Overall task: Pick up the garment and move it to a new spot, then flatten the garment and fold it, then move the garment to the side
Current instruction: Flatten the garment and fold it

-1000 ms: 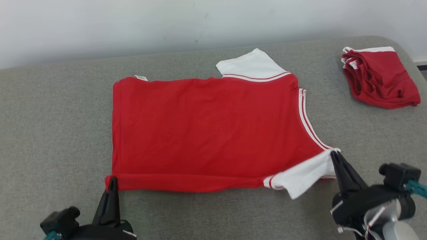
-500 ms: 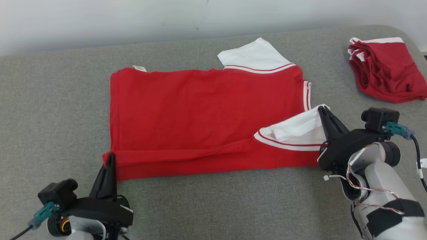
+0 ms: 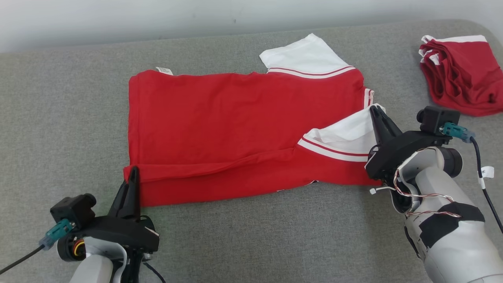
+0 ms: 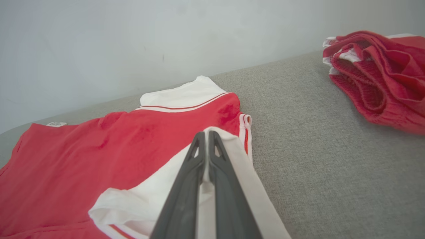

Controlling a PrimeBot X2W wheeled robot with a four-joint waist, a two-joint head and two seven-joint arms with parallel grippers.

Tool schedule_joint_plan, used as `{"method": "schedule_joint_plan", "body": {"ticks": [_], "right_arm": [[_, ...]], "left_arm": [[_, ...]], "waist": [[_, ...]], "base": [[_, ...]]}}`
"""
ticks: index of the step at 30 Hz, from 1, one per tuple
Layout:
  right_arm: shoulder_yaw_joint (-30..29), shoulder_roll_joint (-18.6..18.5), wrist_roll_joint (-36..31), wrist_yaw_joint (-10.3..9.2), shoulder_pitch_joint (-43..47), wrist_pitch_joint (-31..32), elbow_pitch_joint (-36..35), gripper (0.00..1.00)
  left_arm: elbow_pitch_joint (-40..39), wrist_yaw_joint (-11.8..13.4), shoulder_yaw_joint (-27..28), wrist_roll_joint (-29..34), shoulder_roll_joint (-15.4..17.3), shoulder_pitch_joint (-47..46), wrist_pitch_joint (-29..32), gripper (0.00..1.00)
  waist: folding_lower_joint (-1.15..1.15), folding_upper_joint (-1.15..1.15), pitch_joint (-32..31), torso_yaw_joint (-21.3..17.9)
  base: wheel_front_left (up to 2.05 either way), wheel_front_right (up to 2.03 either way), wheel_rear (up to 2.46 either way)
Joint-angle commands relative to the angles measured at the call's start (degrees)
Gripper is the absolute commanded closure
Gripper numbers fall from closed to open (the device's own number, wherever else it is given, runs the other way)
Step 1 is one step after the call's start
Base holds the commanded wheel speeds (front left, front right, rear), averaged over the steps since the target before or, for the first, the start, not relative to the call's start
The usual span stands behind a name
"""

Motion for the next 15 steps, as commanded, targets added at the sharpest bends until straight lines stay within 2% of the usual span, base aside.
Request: {"method": "schedule_joint_plan", "body": {"ticks": [1,2,8,15], "right_arm": [[1.0,0.2,0.6,-0.16,-1.2,-1.5,1.3,0.02],[1.5,0.2,0.9,-0.16,-1.4,-2.3,2.2,0.0],[4.7,-2.0,2.4,-0.16,0.0,-7.5,4.5,0.0],[7.4,-6.0,3.9,-0.16,6.4,-9.6,2.2,0.0]], "left_arm": [[0.7,0.0,-0.3,0.7,0.2,-1.1,-0.5,0.72],[1.1,0.0,-0.6,1.2,0.3,-1.3,-0.8,0.0],[2.5,0.1,-0.7,2.6,-0.2,0.2,-3.0,0.0],[1.5,0.7,-0.7,3.3,0.2,5.3,-3.8,0.0]], "waist": [[-0.01,-0.01,0.0,0.1],[-0.01,-0.01,-0.1,0.2],[-0.01,-0.01,-2.7,0.3],[-0.01,-0.01,-5.0,0.2]], "base": [[0.0,0.0,0.0],[0.0,0.0,0.0],[0.0,0.0,0.0],[0.0,0.0,0.0]]}}
